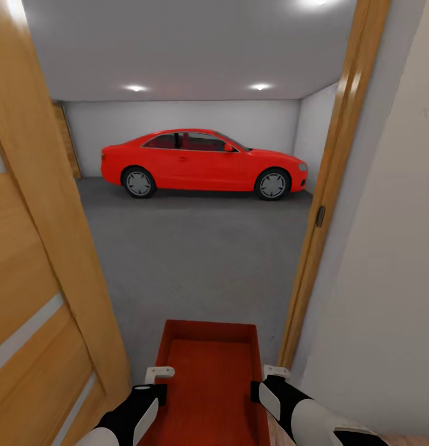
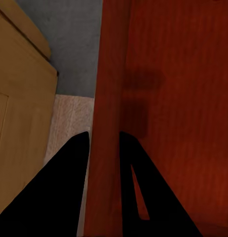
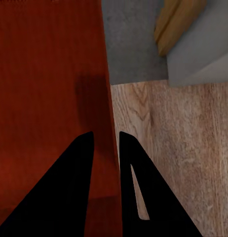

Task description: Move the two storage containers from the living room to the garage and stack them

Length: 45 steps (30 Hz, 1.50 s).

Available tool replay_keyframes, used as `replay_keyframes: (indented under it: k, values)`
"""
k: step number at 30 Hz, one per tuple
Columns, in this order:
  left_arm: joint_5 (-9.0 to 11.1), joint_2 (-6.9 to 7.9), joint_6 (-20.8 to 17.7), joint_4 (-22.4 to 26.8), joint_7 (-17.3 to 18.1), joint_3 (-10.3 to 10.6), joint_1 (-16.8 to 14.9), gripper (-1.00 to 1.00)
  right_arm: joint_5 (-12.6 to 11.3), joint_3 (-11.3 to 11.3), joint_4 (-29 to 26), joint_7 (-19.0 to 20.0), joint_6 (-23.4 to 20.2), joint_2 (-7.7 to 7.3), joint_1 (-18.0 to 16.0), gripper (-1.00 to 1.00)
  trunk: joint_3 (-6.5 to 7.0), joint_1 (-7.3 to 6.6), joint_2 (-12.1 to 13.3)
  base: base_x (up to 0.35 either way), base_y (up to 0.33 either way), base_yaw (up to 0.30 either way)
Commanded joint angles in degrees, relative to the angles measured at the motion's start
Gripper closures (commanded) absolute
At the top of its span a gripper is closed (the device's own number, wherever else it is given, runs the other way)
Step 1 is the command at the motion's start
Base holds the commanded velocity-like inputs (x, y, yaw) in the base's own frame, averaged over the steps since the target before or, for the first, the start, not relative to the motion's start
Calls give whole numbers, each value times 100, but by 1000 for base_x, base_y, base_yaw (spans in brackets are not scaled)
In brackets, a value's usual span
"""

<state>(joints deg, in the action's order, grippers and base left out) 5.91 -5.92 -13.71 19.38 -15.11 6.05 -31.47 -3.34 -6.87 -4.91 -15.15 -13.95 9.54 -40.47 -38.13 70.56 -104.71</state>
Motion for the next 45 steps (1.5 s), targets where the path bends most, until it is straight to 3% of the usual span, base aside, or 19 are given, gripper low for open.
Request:
replay_keyframes:
  k: [1,11,20,43,44,45]
  values:
    - [260,3,-246,-4,-44,81,0,100,-35,43,-35,179,-12,4,-4,100,-5,3,-3,306,0,-85]
    - [261,3,-246,-4,-44,81,0,100,-34,45,-36,179,-12,4,-4,100,28,3,-3,63,7,-157]
    - [258,3,-246,-4,-44,81,0,100,-33,45,-36,179,-12,4,-4,100,30,3,-3,181,175,-8]
    - [253,3,-246,-4,-44,81,0,100,-30,45,-33,179,-12,4,-4,100,30,3,-3,23,63,0]
    - [86,-6,-2,3,-42,73,32,100,-37,-27,22,-50,-8,-5,-4,100,30,3,-3,0,0,0]
    - [86,-6,14,9,-43,73,44,100,-36,-28,34,-50,-8,-5,-4,100,30,3,-3,0,0,0]
